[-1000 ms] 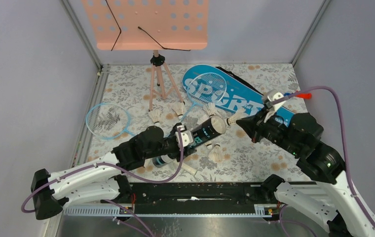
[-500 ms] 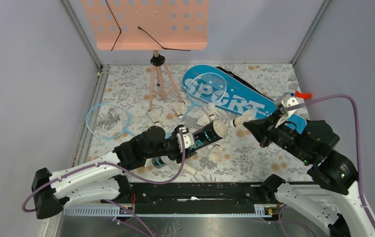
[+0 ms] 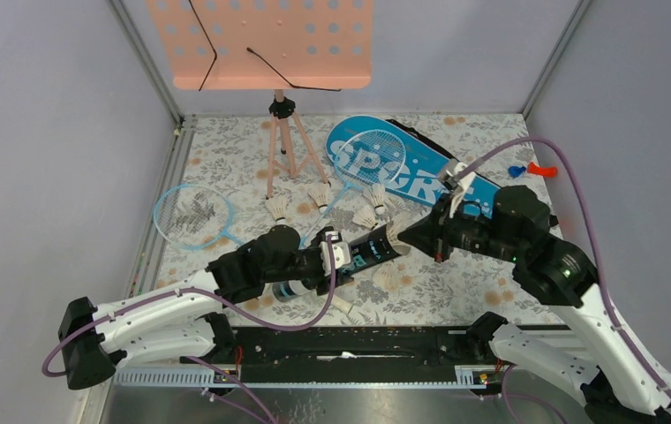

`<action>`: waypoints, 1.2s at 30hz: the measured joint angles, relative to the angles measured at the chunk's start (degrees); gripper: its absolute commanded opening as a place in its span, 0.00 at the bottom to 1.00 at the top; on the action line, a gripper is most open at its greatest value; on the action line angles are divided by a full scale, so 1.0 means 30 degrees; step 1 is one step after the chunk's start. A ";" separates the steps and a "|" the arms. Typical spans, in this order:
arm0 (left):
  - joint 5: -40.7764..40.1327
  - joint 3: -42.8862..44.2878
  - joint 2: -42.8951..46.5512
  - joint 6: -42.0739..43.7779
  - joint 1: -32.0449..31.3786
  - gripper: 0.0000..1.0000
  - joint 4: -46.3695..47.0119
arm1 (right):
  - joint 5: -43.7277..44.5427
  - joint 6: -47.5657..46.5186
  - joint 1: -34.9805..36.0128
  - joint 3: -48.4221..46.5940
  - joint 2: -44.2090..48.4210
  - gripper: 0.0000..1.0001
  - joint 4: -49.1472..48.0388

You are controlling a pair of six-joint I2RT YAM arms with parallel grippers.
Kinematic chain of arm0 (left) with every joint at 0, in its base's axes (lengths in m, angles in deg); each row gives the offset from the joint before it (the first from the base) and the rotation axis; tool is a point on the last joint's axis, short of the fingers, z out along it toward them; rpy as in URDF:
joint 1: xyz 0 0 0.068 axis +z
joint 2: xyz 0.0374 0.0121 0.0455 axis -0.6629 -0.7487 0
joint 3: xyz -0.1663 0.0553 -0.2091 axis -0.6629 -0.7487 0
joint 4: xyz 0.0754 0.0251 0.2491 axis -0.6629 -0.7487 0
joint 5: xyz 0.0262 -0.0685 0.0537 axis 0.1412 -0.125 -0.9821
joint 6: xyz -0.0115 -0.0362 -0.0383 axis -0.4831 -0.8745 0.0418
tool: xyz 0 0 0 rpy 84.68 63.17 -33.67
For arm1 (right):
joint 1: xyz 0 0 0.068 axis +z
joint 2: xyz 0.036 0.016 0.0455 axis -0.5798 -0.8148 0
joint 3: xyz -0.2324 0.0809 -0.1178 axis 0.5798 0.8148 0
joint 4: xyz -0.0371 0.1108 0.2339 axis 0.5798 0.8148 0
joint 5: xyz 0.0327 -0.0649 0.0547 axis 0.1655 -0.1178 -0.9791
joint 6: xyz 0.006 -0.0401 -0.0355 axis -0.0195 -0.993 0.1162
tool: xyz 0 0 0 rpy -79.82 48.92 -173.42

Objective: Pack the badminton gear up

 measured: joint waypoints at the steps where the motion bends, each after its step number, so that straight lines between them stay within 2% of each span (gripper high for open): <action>1: 0.0022 0.0000 0.0000 0.0000 0.0000 0.20 0.0007 | -0.0233 0.0109 0.0000 0.0109 -0.0160 0.00 -0.0007; 7: 0.0357 -0.0044 0.0015 0.0131 0.0000 0.20 0.0000 | -0.2681 0.1953 0.0000 0.1311 -0.1413 0.00 -0.1311; 20: 0.1457 -0.1217 0.0976 0.0525 0.0051 0.19 0.0984 | -0.4816 0.5187 0.0036 0.3883 -0.1800 0.00 -0.4495; 23: 0.1464 -0.1224 0.0976 0.0517 0.0160 0.19 0.0984 | -0.4779 0.5282 0.0124 0.4058 -0.1887 0.03 -0.4896; 28: 0.1464 -0.1224 0.0940 0.0532 0.0175 0.18 0.0984 | -0.4291 0.5275 0.0357 0.4080 -0.1880 0.25 -0.4809; 30: 0.1413 -0.1253 0.0925 0.0554 0.0189 0.18 0.0962 | -0.3767 0.5129 0.0401 0.3789 -0.1756 0.36 -0.4182; 36: 0.1377 -0.1719 0.1253 0.0481 0.0153 0.18 0.1814 | -0.1698 0.4328 0.0517 0.2076 -0.0816 0.57 -0.1530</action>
